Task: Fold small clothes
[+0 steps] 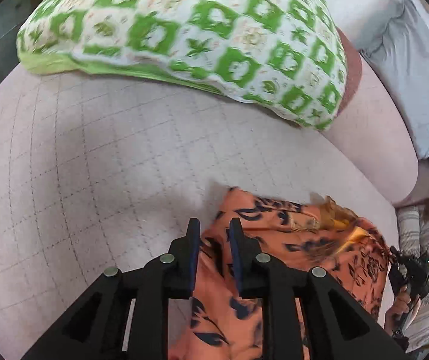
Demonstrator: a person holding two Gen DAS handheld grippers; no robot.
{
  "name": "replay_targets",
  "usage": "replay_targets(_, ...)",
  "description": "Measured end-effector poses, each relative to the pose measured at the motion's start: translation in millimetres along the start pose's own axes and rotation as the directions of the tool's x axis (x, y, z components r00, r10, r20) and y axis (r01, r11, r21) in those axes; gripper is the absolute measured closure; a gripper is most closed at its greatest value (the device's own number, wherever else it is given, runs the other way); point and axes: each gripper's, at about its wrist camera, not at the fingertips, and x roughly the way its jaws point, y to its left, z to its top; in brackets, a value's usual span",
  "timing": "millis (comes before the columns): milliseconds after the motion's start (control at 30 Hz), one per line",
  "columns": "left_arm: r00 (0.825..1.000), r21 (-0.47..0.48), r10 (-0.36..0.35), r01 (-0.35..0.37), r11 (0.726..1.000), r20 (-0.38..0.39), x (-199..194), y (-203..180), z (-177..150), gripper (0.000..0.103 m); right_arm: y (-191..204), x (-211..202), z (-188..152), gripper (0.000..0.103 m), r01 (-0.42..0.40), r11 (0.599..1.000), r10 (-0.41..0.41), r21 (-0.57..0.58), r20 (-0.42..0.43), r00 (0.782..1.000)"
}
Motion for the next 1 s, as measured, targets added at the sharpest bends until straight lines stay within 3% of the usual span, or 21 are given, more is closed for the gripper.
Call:
replay_targets(100,0.989,-0.083,-0.051,0.063,0.995,0.141,-31.6,22.7,-16.3,0.078,-21.3,-8.4,-5.7,0.089,-0.106,0.992,0.105,0.062,0.013,0.994)
replay_targets(133,0.980,-0.109,-0.055,0.077,0.991,0.191,-44.9,25.0,-23.5,0.069,-24.5,-18.1,-9.9,0.085,-0.126,0.990,0.124,0.063,0.030,0.992)
replay_targets(167,0.969,-0.117,-0.058,0.088,0.989,0.241,-61.2,22.7,-35.0,0.057,-25.0,-29.4,-14.6,0.070,-0.137,0.989,0.134,0.052,0.056,0.989)
replay_targets(200,0.963,-0.104,-0.043,0.073,0.992,0.267,-74.1,15.7,-46.0,0.053,-23.8,-43.8,-19.1,0.056,-0.152,0.988,0.148,0.039,0.094,0.984)
replay_targets(233,0.957,-0.081,0.003,0.021,0.997,0.291,-89.0,0.9,-64.1,0.050,-20.9,-54.9,-24.5,0.021,-0.169,0.985,0.164,0.030,0.138,0.977)
replay_targets(267,0.953,-0.071,0.034,-0.014,0.997,0.302,-95.8,-10.6,-76.9,0.046,-20.1,-77.4,-30.6,0.010,-0.190,0.981,0.180,0.029,0.210,0.961)
replay_targets(300,0.951,-0.055,0.070,-0.056,0.997,0.301,-100.0,-27.2,-95.7,0.044,-18.0,-99.8,-37.4,0.010,-0.199,0.980,0.185,0.021,0.280,0.942)
replay_targets(333,0.952,-0.043,0.092,-0.083,0.996,0.293,-99.5,-39.6,-108.4,0.042,-8.6,-109.9,-44.9,0.010,-0.167,0.986,0.163,-0.011,0.290,0.943)
replay_targets(433,0.951,0.009,0.115,-0.122,0.992,0.286,-80.1,-78.1,-149.3,0.037,31.7,-96.2,-70.9,0.014,-0.034,0.984,0.062,-0.174,0.158,0.986)
replay_targets(467,0.951,0.032,0.130,-0.145,0.989,0.281,-67.1,-88.0,-160.3,0.034,49.3,-82.0,-87.7,0.020,0.022,0.969,0.005,-0.247,0.109,0.994)
replay_targets(533,0.949,0.054,0.214,-0.232,0.971,0.233,-43.1,-94.8,-177.0,0.033,82.9,-43.8,-125.4,0.028,0.101,0.908,-0.113,-0.407,-0.006,0.994)
replay_targets(567,0.951,0.058,0.245,-0.260,0.964,0.191,-30.1,-93.3,-180.6,0.033,100.7,-19.4,-150.7,0.032,0.112,0.861,-0.171,-0.496,-0.074,0.983)
replay_targets(633,0.951,0.024,0.261,-0.268,0.963,0.168,-23.5,-84.9,-179.9,0.033,121.0,9.6,-181.6,0.033,0.099,0.797,-0.215,-0.596,-0.127,0.968)
replay_targets(700,0.952,-0.038,0.235,-0.232,0.972,0.198,-33.0,-74.7,-175.8,0.033,148.9,47.8,-213.4,0.033,0.093,0.700,-0.255,-0.708,-0.126,0.959)
replay_targets(833,0.950,-0.056,0.236,-0.229,0.972,0.204,-41.2,-55.2,-166.0,0.033,169.7,120.6,-243.8,0.036,0.015,0.646,-0.327,-0.763,-0.259,0.909)
replay_targets(900,0.960,-0.035,0.214,-0.211,0.977,0.181,-39.4,-49.3,-162.8,0.033,178.1,152.0,-265.3,0.036,0.009,0.570,-0.395,-0.821,-0.265,0.880)
replay_targets(933,0.961,-0.015,0.212,-0.212,0.977,0.178,-39.3,-49.7,-163.5,0.033,184.6,172.7,-269.7,0.036,0.032,0.539,-0.418,-0.842,-0.234,0.878)
replay_targets(1000,0.962,0.035,0.214,-0.222,0.974,0.168,-35.2,-56.1,-169.0,0.030,197.8,199.8,-265.5,0.036,0.076,0.529,-0.414,-0.845,-0.179,0.892)
